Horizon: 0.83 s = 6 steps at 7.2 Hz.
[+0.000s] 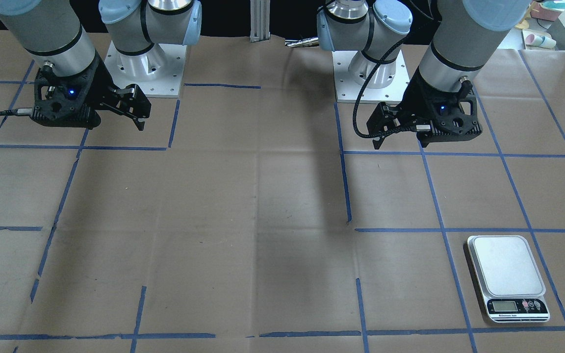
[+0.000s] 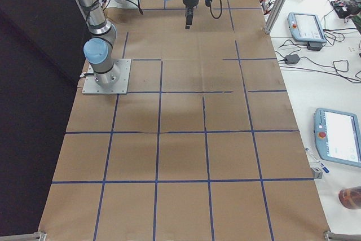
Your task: Weigh mango
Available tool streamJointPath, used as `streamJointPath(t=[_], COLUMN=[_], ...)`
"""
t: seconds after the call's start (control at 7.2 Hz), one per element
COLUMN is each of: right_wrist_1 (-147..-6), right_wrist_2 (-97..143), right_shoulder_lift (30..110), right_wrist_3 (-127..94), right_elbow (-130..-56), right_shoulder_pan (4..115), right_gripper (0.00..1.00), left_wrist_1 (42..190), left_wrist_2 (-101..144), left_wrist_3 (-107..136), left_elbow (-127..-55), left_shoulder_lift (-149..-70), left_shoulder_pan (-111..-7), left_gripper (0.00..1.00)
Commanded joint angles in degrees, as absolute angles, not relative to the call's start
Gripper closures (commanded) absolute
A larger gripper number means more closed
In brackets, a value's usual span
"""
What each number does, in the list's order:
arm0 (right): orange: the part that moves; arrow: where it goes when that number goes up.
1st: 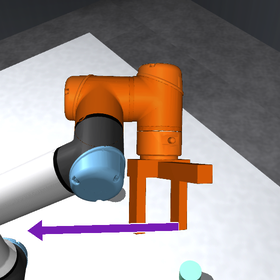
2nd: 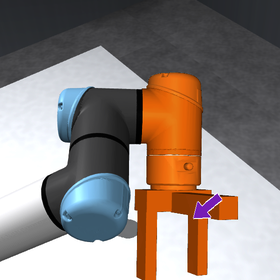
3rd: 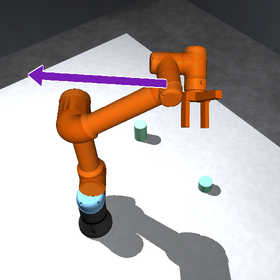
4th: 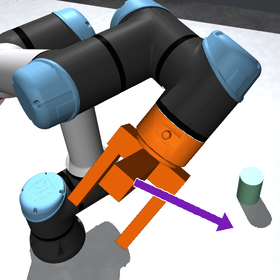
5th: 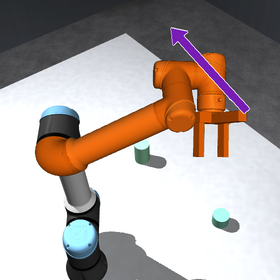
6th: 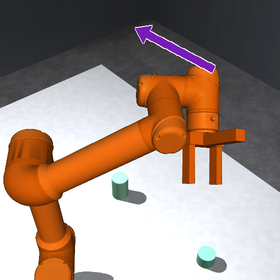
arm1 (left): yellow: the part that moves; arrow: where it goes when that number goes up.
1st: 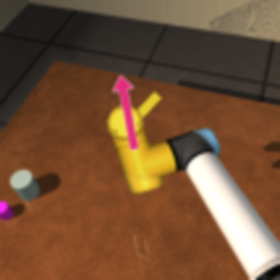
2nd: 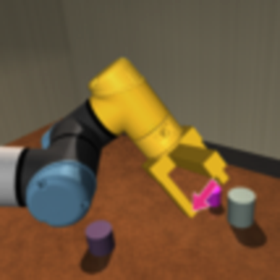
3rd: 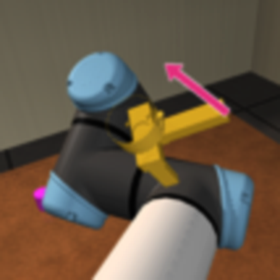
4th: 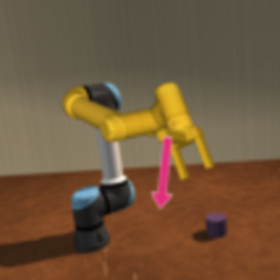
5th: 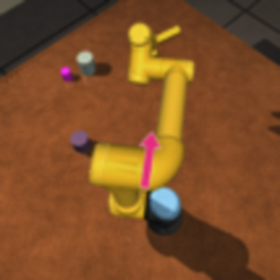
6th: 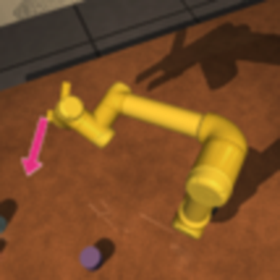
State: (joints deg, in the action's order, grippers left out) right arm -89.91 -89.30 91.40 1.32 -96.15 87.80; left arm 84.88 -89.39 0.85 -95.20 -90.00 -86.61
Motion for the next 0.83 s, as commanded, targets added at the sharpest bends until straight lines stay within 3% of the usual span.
streamJointPath(t=[0.0, 0.69], right_wrist_1=[-89.91, -89.91], right_wrist_2=[-89.3, -89.3], right_shoulder_lift=[91.41, 91.41], right_wrist_3=[1.32, 1.32], right_elbow=[-96.15, -96.15], right_shoulder_pan=[87.8, 87.8], right_gripper=[0.0, 0.0], left_wrist_1=[84.73, 83.5], left_wrist_2=[-89.47, -90.7], left_wrist_3=[0.79, 2.27], left_elbow=[-95.1, -95.19], left_shoulder_lift=[-89.74, -89.38], left_shoulder_pan=[-86.57, -86.57], left_gripper=[0.0, 0.0])
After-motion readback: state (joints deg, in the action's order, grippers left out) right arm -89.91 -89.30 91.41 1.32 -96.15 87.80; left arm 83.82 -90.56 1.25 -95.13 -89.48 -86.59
